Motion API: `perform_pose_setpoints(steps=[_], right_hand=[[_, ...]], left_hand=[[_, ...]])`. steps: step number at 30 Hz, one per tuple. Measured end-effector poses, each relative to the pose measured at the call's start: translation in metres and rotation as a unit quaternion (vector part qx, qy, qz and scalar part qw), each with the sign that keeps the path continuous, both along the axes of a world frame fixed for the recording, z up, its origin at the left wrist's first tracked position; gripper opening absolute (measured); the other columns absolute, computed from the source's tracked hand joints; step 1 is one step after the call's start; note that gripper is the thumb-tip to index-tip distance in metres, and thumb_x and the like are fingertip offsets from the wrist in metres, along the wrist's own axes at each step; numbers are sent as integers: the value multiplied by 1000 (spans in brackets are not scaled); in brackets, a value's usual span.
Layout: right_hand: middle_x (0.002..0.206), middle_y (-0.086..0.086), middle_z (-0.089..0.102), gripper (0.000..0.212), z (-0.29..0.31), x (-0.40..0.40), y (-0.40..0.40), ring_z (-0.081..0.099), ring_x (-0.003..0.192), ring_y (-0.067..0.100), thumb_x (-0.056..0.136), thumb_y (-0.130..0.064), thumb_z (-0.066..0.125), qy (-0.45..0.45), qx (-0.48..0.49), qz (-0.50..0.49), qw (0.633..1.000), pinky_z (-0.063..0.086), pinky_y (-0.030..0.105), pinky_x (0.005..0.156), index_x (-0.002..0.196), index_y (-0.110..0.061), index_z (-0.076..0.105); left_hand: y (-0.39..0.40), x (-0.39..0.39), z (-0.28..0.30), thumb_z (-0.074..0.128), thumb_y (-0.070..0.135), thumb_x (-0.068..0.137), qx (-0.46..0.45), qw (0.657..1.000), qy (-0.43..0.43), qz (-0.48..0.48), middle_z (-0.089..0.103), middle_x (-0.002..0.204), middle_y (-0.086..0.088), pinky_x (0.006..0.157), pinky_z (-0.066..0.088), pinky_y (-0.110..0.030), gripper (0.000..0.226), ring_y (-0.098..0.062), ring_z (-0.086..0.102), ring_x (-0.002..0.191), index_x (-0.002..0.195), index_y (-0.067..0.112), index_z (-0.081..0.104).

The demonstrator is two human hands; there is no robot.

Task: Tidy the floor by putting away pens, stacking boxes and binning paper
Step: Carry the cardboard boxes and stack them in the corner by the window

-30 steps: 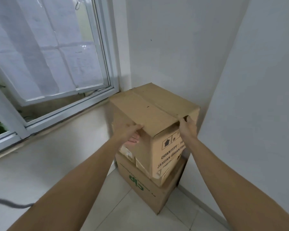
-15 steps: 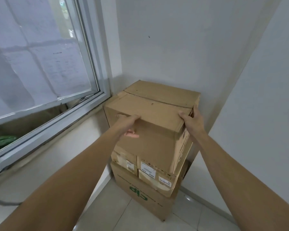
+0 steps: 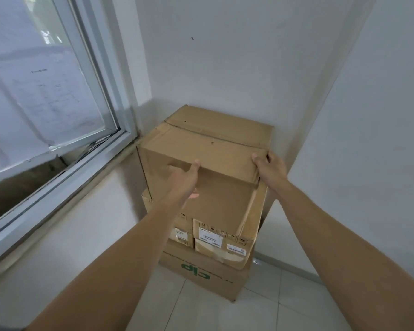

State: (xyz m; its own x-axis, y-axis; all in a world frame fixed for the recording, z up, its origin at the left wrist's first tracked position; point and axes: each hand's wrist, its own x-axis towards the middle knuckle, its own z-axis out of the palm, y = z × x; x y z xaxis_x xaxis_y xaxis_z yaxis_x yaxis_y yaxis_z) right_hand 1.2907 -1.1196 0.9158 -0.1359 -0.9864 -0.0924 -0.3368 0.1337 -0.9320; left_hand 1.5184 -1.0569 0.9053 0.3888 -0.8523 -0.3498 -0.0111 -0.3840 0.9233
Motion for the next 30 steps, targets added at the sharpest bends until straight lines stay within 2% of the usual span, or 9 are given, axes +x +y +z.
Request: perform_pose_setpoints(steps=[4,6,8,10,13,15,20,25,30], right_hand=[[116,-3,71,67,-7,-5,39,66,110,20,83,-70,59,2,36,19,999,55,45,100,125,-19,68],[109,-4,71,51,-7,-10,60,67,104,20,91,-66,57,19,44,40,998,57,47,96,112,-21,69],[111,-4,70,44,-6,-18,81,69,99,18,96,-59,56,33,57,71,995,59,44,91,114,-21,67],[115,-2,70,40,-5,-36,103,72,95,17,97,-49,62,65,70,104,990,61,42,88,121,-18,68],[112,0,72,37,-12,-76,144,73,92,17,91,-40,71,127,85,116,982,60,42,91,119,-16,70],[106,2,75,32,-16,-107,176,73,93,19,90,-39,71,140,94,106,980,60,43,91,114,-17,72],[94,-1,77,40,-26,-202,283,75,85,15,86,-46,70,143,118,51,981,61,39,83,116,-19,70],[90,6,77,31,-41,-299,406,76,77,18,89,-39,71,154,130,-36,979,53,29,63,110,-15,71],[85,10,78,26,-49,-388,518,75,80,21,92,-34,67,169,158,-125,965,56,30,72,100,-10,75]], left_hand=[[15,-10,-11,43,66,95,15,998,-56,-14,31,159,-9,87,60,-44,97,-34,53,127,159,16,-9],[24,-17,-15,37,71,92,41,995,-78,-37,27,162,-8,97,54,-48,96,-34,48,134,160,15,-1],[35,-29,-19,35,70,94,70,988,-100,-96,42,152,-8,89,56,-40,88,-28,57,124,158,12,18],[52,-50,-17,40,57,100,76,974,-112,-179,56,130,-4,77,57,-33,67,-22,63,109,149,12,37],[81,-93,-14,50,42,101,86,938,-146,-303,69,111,-3,89,59,-42,43,-20,68,98,129,11,60],[100,-125,-13,54,33,99,72,927,-166,-327,72,105,-6,87,59,-39,30,-22,70,96,112,10,68],[170,-225,-12,57,29,93,-7,898,-232,-372,75,82,-1,68,53,-27,25,-17,69,73,85,10,71],[247,-338,-19,60,28,88,-28,848,-250,-466,77,82,-2,75,57,-34,20,-20,74,80,79,13,71],[322,-446,-20,62,30,90,-69,778,-277,-560,77,86,-5,81,59,-36,23,-22,73,83,81,12,73]])
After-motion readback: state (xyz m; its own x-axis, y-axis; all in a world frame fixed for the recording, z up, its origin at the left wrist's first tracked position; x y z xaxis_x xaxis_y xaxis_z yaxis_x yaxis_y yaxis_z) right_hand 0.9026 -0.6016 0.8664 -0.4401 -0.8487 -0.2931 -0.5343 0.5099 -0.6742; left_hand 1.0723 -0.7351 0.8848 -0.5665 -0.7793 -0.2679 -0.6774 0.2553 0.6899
